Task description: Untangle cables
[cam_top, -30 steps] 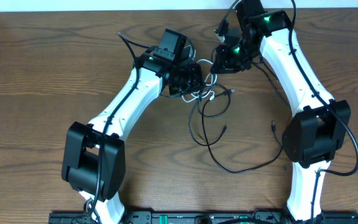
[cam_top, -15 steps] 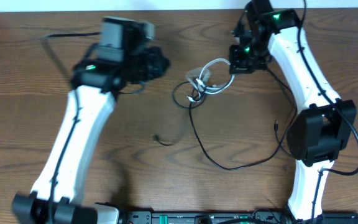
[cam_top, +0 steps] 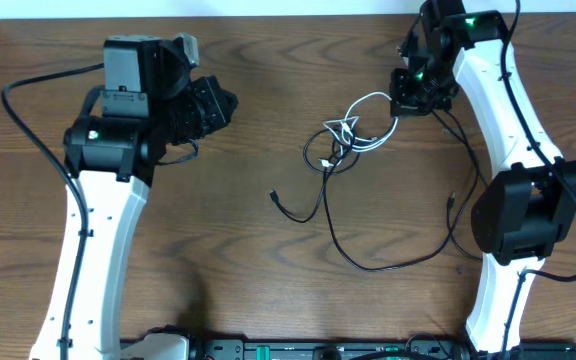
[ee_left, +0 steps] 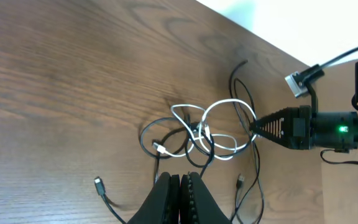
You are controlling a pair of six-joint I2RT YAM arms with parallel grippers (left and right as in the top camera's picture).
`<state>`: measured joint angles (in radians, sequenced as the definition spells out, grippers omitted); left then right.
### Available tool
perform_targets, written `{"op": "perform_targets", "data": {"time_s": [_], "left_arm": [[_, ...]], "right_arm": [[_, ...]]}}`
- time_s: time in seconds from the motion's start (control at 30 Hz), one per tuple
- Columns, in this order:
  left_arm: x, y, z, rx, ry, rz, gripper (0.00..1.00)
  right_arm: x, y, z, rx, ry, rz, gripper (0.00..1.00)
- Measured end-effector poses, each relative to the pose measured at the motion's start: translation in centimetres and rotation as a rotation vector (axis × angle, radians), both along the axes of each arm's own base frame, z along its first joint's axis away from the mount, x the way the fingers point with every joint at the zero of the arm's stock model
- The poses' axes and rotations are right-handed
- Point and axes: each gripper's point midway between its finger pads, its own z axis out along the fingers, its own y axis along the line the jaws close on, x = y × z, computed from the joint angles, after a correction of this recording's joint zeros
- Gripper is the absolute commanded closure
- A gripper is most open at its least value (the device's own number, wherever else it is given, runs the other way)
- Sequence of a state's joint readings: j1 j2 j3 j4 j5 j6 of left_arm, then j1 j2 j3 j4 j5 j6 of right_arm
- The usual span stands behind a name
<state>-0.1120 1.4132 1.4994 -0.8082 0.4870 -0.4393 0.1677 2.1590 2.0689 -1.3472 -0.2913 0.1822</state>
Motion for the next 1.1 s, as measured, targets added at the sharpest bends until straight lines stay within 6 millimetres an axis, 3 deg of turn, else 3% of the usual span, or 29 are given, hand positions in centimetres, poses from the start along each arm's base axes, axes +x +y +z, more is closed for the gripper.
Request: {"op": "perform_targets", "data": {"time_s": [0.07,0.3,0.37,0.5,0.63,0.9,1.03,1.1], "left_arm": [[0.1,-0.8,-0.4,0.001,0.01,-0.02,0.92],[1.3,-6.1,-4.1,0.014,0.054,-0.165,0.53],[1.6,-8.3,-5.3,0.012,0.06,-0.225,0.49],[1.5,-12.5,-8.4,0.025,0.084,-0.339,0.48],[0.9,-15.4,-11.8,0.042,0.14,-0.416,0.48],[0.4,-17.9,-17.2,0.066,0.234,-0.471,0.49],[0.3,-18.9,-18.2,0.068,0.233,-0.49,0.5],[0.3,-19.2,-18.4,0.067,0.23,-0.495,0.55]], "right_arm": [[-0.1,0.5,0.0,0.005,-0.001,0.014,0.99],[-0.8,2.3,0.1,0.013,0.001,0.061,0.99],[-0.8,2.5,0.1,0.014,0.002,0.064,0.99],[-0.8,2.5,0.1,0.017,0.003,0.064,0.99],[-0.9,2.5,0.1,0.016,0.006,0.066,0.99],[-0.9,2.5,0.1,0.016,0.005,0.069,0.99],[-0.9,2.5,0.1,0.016,0.004,0.072,0.99],[-0.9,2.5,0.1,0.016,0.003,0.076,0.99]]}}
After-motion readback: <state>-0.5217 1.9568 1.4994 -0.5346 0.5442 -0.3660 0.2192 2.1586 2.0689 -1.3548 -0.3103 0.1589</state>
